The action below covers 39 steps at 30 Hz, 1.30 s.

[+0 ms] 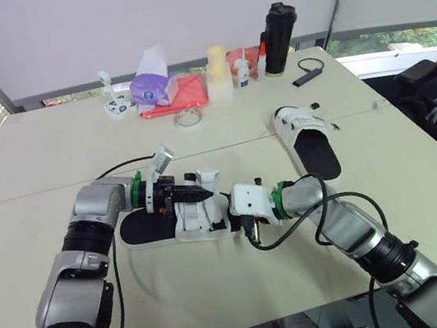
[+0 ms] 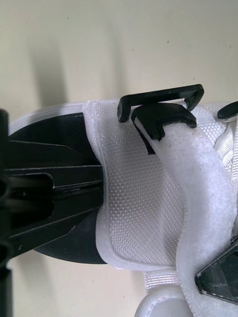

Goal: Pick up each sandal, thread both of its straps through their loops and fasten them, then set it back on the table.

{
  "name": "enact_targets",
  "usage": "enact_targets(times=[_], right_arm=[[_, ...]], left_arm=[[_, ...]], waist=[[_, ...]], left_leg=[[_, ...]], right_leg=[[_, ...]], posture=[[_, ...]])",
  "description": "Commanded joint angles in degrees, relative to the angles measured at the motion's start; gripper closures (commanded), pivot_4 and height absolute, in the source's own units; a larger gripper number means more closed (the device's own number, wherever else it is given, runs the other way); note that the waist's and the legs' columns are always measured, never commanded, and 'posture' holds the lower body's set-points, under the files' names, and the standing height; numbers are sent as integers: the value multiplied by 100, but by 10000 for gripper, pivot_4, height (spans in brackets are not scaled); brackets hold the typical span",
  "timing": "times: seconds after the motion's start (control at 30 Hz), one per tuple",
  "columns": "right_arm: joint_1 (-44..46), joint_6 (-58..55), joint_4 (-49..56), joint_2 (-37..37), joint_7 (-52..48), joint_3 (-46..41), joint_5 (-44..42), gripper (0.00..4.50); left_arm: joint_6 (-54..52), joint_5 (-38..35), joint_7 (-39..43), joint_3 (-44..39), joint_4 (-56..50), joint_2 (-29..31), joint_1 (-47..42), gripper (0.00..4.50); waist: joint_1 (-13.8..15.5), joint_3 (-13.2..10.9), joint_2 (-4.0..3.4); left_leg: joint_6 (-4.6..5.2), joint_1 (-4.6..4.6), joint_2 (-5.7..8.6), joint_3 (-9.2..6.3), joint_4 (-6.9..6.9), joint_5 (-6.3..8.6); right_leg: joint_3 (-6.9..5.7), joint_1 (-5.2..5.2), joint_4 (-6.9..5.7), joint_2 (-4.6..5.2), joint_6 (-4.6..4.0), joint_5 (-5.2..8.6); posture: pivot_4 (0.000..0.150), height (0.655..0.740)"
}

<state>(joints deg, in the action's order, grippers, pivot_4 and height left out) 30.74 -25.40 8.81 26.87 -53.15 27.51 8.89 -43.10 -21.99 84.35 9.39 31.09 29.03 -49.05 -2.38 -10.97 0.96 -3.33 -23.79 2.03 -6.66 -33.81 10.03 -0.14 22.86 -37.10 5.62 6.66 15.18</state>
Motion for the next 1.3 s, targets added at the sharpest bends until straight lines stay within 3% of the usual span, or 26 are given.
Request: enact_targets(times=[0.03, 0.5, 0.83, 1.3], right_arm=[[-127, -83, -116, 13, -95, 229, 64, 45000], [-135, -96, -102, 31, -89, 212, 65, 45000], [-153, -131, -62, 37, -79, 201, 64, 45000], [-162, -129, -76, 18, -69, 197, 67, 45000]], left_arm=[[45, -46, 10, -89, -198, 78, 21, 44779], [305, 152, 387, 162, -15, 232, -97, 44779], [737, 312, -70, 54, 47, -163, -137, 44779], [1121, 515, 57, 135, 204, -58, -345, 44779]], waist=[[0, 0, 0], [0, 0, 0], [3, 1, 0], [19, 1, 1]], left_leg=[[0, 0, 0, 0, 0, 0], [0, 0, 0, 0, 0, 0], [0, 3, 0, 0, -2, 0], [0, 6, 0, -1, -7, 0]], right_leg=[[0, 0, 0, 0, 0, 0], [0, 0, 0, 0, 0, 0], [0, -4, 0, 0, 0, 0], [0, -10, 0, 0, -1, 0]], posture=[[1500, 7400], [1500, 7400], [1500, 7400], [1500, 7400]])
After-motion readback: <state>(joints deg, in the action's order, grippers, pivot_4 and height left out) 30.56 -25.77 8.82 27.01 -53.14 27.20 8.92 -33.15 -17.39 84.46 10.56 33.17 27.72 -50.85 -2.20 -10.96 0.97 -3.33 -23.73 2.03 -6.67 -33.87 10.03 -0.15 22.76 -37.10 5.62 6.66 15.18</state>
